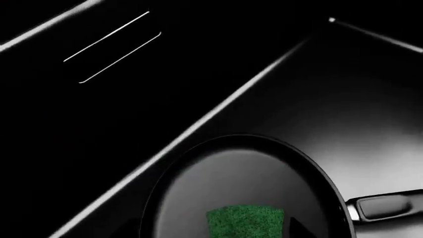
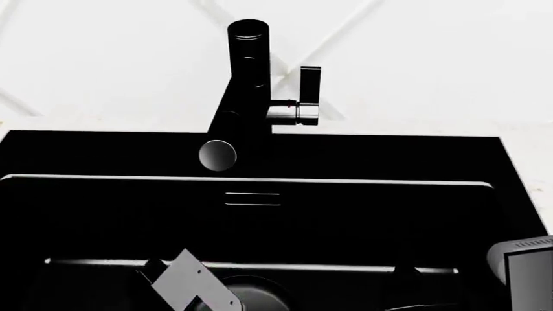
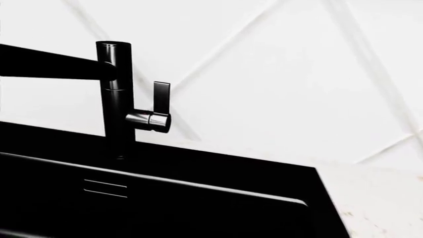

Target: Pick the pan and sponge and place them into the sink. Then turn on the water.

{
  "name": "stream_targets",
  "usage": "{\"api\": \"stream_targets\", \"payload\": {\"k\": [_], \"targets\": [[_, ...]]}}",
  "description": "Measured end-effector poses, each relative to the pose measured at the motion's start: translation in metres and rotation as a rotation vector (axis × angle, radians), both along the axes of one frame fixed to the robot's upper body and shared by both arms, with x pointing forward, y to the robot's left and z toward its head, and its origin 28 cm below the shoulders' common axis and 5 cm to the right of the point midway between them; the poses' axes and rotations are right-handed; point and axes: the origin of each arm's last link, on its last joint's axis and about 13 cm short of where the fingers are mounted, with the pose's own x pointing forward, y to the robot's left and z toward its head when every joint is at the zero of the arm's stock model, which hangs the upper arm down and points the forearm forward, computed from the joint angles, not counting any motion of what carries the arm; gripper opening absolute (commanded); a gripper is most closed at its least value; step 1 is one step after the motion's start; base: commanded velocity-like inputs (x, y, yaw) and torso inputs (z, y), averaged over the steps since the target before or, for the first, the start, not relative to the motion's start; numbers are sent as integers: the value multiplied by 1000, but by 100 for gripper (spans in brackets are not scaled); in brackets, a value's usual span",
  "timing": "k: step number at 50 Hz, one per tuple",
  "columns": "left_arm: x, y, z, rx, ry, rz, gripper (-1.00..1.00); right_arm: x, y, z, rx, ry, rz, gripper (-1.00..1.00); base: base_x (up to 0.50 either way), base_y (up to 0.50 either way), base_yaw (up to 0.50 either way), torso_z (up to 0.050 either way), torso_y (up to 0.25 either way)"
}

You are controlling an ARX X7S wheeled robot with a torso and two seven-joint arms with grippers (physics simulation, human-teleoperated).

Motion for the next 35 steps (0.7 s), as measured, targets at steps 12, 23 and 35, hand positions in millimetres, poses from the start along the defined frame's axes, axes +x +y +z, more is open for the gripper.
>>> {"api": "stream_targets", "payload": {"k": [12,23,35], "targets": [[-2,22,34,-87,-86,96,100,6,4,2,14,-5,3,100,0,0,0,0,0],[-4,51,62,-156,-163,232,100,20,11,8,33,-34,1,100,0,0,0,0,0],[-9,77,90,-228,-232,391,100,52,24,19,52,-42,8,100,0,0,0,0,0]]}}
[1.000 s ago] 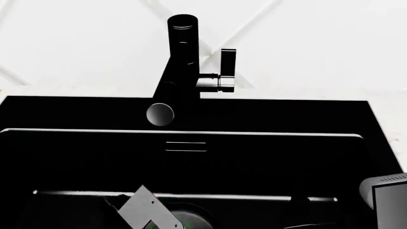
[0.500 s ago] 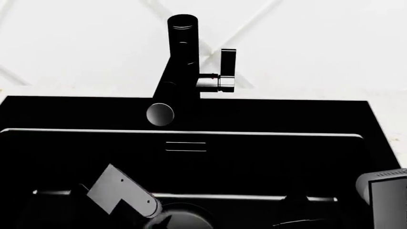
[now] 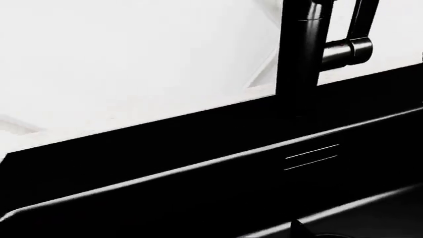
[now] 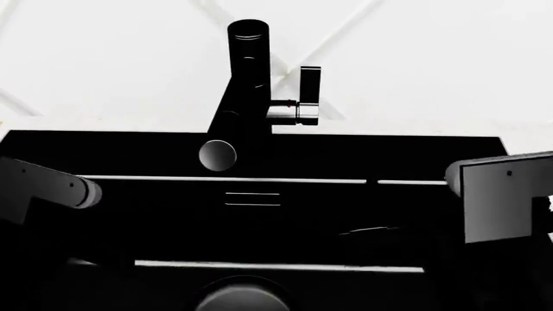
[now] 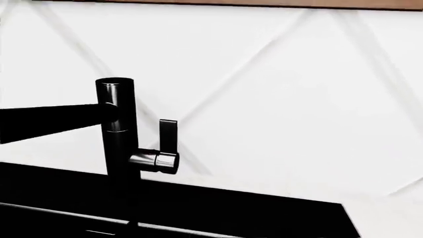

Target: Pick the pan and sponge and place them into the sink. Then turn on the water.

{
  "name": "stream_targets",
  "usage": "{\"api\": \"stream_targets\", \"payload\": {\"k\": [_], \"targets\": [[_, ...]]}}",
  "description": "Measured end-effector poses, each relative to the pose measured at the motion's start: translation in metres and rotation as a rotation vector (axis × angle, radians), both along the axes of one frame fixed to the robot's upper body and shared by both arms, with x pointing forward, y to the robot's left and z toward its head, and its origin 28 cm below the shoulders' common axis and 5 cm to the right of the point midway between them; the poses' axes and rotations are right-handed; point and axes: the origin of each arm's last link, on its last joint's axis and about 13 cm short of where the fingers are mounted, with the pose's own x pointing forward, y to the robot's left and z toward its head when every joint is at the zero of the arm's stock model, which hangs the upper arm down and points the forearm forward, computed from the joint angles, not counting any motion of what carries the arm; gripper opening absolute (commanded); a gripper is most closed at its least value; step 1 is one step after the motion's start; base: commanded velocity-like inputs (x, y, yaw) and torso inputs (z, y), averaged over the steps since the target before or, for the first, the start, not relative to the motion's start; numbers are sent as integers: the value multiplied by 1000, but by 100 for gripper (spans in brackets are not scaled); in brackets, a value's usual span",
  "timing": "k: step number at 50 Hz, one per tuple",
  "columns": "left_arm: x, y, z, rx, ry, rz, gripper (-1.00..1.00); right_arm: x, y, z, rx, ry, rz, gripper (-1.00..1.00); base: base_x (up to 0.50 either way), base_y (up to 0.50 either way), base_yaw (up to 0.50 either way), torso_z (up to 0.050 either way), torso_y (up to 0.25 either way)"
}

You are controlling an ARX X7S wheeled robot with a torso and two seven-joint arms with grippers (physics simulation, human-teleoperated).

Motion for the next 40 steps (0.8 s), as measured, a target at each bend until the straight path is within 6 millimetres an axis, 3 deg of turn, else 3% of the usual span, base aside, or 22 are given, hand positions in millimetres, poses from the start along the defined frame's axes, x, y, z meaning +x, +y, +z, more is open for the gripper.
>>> {"api": "stream_targets", "payload": {"k": [18,40], "targets": [[-17,23,36,-7,-108,113,100,58,21,35,26,5,44,100,0,0,0,0,0],[-29,31,53,0,-159,159,100,110,37,35,36,39,61,100,0,0,0,0,0]]}}
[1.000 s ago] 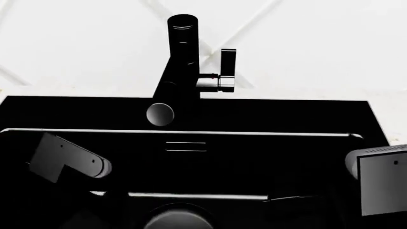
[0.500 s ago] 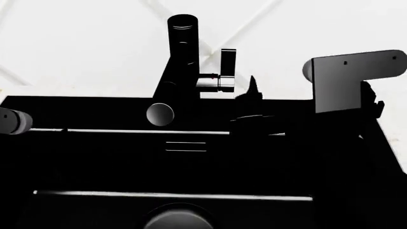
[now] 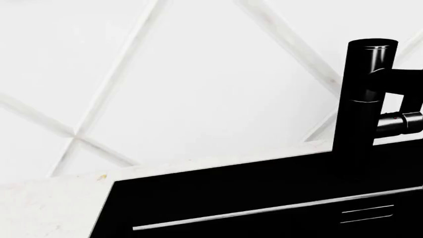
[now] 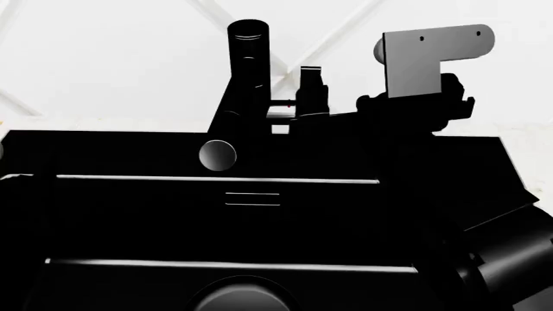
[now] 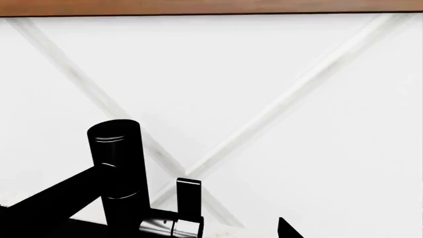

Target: Pick the pan and sponge and place them into the sink. Then turn on the water.

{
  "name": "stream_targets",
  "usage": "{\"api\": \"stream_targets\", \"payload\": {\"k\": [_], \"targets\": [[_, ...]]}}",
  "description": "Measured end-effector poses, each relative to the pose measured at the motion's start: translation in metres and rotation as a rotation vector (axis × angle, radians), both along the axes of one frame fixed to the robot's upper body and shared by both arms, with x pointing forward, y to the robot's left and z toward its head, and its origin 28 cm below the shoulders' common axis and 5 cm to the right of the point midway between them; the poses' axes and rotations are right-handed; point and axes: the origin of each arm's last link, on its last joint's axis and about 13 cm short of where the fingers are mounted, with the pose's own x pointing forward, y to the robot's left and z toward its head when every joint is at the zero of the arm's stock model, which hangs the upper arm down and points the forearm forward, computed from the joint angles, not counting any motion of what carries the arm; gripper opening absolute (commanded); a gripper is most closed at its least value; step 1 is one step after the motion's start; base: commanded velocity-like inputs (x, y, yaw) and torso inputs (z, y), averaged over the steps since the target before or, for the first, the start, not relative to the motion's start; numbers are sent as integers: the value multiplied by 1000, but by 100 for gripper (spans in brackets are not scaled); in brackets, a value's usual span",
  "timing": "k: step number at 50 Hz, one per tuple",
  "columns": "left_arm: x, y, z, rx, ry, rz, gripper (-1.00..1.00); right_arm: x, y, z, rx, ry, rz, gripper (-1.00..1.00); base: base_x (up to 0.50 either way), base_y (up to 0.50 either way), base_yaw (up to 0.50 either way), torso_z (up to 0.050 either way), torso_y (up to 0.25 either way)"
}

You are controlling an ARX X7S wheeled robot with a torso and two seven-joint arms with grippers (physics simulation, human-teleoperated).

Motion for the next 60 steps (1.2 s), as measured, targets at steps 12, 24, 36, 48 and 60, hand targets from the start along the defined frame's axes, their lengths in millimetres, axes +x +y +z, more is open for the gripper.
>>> {"api": "stream_targets", "payload": {"k": [12,24,36,48,60], "targets": [[-3,5,3,-31,-4,21,100,20,7,2,-17,8,4,100,0,0,0,0,0],[-6,9,5,-42,-8,30,100,40,17,-2,-29,30,25,100,0,0,0,0,0],[-6,8,3,-59,-16,30,100,49,21,-6,-26,37,20,100,0,0,0,0,0],[-13,13,16,-45,-83,23,100,54,23,-4,-20,35,21,100,0,0,0,3,-14],[-17,18,24,-33,-121,27,100,56,25,-1,-17,31,23,100,0,0,0,16,-82]]}}
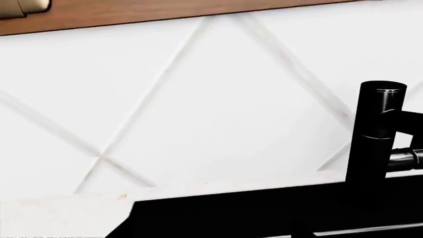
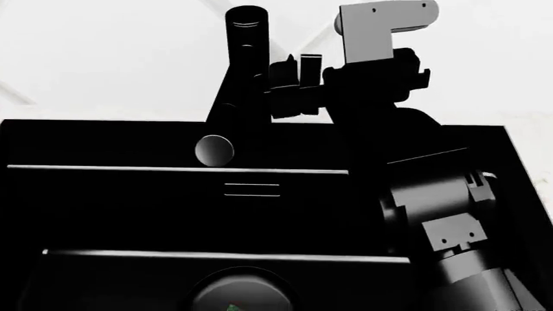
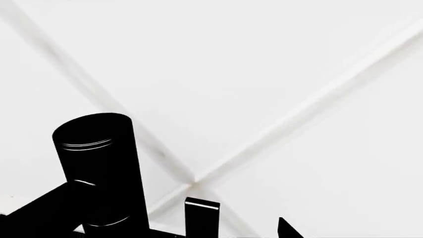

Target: Pick the pan and sponge and place them into the sink. Then turn on the water.

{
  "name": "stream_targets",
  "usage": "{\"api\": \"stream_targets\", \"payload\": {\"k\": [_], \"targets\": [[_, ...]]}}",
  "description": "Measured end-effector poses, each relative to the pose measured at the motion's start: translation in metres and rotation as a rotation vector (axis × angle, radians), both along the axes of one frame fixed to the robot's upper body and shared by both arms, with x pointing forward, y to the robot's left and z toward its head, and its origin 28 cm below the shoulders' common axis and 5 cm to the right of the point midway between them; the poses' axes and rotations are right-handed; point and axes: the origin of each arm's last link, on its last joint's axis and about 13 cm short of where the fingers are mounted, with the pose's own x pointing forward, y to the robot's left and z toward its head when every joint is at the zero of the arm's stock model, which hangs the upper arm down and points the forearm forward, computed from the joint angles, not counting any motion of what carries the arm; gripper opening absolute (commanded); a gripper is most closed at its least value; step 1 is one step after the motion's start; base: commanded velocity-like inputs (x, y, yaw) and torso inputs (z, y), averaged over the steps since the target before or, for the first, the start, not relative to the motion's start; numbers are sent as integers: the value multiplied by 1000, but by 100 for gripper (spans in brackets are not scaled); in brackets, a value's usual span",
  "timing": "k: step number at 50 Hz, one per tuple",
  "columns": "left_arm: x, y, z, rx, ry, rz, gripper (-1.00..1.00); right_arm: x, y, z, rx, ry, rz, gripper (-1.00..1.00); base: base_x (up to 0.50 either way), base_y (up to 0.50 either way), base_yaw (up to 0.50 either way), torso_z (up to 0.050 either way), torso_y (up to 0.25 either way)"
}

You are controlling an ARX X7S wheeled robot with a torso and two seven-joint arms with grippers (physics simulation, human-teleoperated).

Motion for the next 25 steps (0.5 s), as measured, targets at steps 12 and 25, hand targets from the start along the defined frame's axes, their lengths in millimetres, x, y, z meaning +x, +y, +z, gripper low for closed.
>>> {"api": "stream_targets", "payload": {"k": [12,25], "targets": [[-1,-1,3,6,-16,2,100,-2,2,9,7,-26,5,100,0,0,0,16,-81],[-4,3,4,6,-21,6,100,-5,0,14,-12,-41,-1,100,0,0,0,10,-35]]}}
